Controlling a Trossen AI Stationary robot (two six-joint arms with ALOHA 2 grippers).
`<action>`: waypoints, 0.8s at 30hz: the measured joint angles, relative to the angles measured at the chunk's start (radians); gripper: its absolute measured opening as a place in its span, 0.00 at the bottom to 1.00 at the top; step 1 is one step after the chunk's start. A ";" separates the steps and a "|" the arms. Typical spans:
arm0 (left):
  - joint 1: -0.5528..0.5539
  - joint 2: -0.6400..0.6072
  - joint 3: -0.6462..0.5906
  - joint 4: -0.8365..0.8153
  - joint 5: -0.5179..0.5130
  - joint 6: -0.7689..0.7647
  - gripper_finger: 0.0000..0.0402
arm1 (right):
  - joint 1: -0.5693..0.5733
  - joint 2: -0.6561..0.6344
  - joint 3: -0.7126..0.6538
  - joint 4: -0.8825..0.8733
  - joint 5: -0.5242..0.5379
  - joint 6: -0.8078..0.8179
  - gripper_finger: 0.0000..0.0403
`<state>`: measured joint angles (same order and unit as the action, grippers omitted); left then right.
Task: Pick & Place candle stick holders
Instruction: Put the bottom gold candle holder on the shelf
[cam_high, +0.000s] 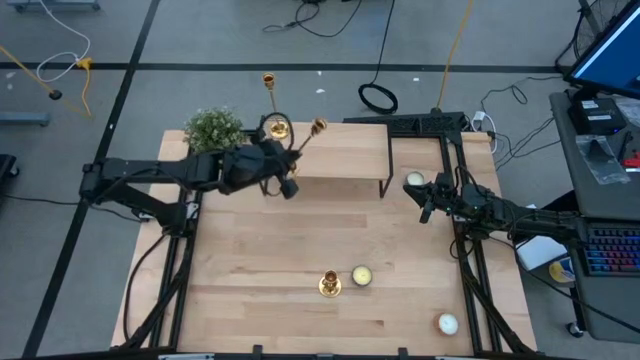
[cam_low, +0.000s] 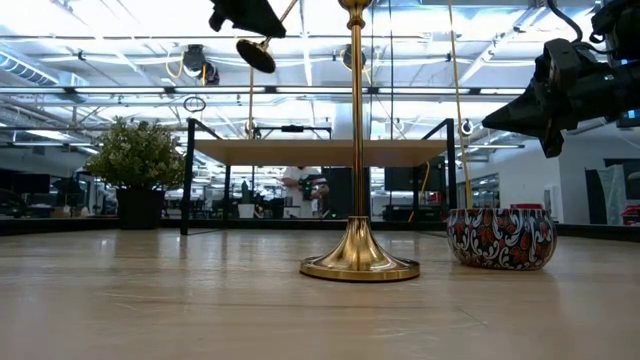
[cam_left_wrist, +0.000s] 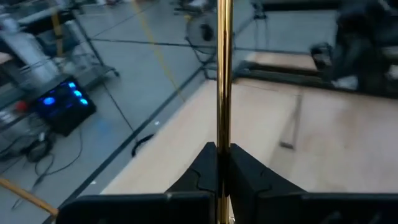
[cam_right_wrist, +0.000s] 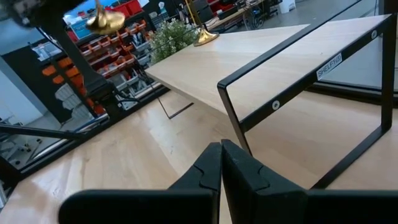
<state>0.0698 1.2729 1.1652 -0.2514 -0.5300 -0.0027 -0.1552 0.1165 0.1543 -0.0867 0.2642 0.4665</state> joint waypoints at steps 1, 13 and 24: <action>0.008 -0.001 0.000 0.024 -0.004 -0.001 0.03 | 0.000 0.000 0.000 0.000 -0.001 -0.006 0.01; 0.033 -0.006 -0.212 0.543 -0.127 0.005 0.03 | 0.000 0.000 0.000 0.000 -0.002 -0.010 0.01; 0.033 0.009 -0.495 1.001 -0.311 0.021 0.03 | 0.000 0.000 0.000 -0.001 -0.003 -0.011 0.01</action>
<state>0.1032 1.2824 0.6697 0.7493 -0.8410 0.0178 -0.1551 0.1165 0.1547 -0.0872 0.2615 0.4557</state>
